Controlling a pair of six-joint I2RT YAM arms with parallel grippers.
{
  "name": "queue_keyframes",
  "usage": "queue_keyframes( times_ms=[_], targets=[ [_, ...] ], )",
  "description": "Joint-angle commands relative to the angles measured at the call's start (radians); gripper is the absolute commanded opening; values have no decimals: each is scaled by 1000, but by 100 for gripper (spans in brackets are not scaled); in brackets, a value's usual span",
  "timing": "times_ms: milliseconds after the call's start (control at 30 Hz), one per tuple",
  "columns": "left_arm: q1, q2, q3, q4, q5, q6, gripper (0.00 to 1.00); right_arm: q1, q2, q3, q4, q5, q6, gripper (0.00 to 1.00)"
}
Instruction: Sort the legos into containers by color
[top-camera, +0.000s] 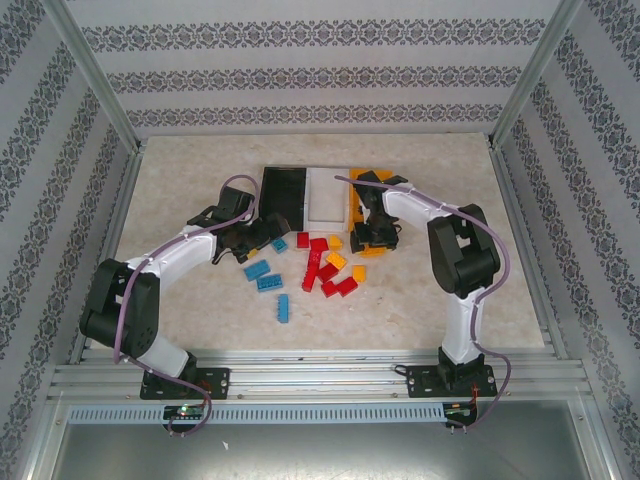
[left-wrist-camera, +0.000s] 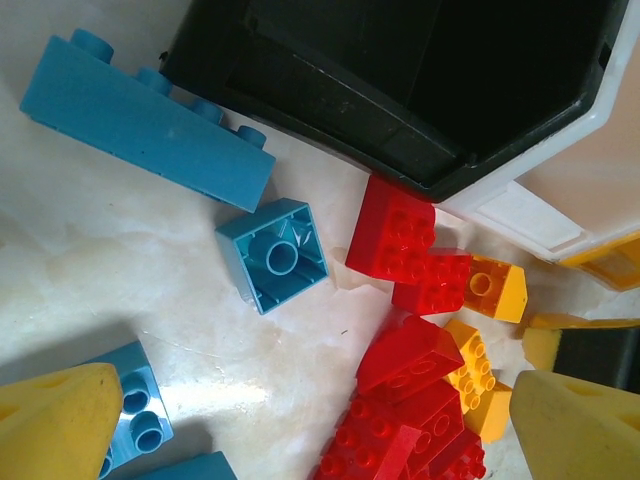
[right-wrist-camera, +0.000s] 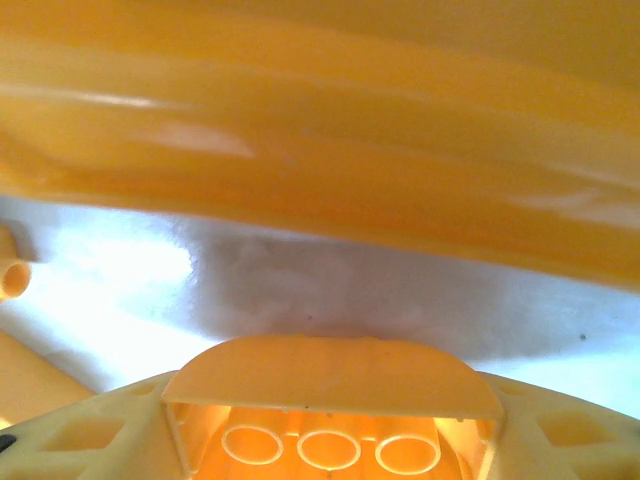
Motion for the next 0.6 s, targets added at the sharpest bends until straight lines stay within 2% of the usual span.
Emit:
queue_keyframes(
  times_ms=[0,167,300,567],
  targets=[
    [-7,13,24,-1,8,15,100,-1,-100,-11,-41,12,20,58],
    [-7,12,26,-4,0,19,100,-14,-169,28,-63,29,28,58],
    [-8,7,40,-27,-13,37,100,-46,-169,109,-46,46,36,59],
    [-7,-32,47,-78,-43,54,100,-97,9,354,-34,51,29,59]
  ],
)
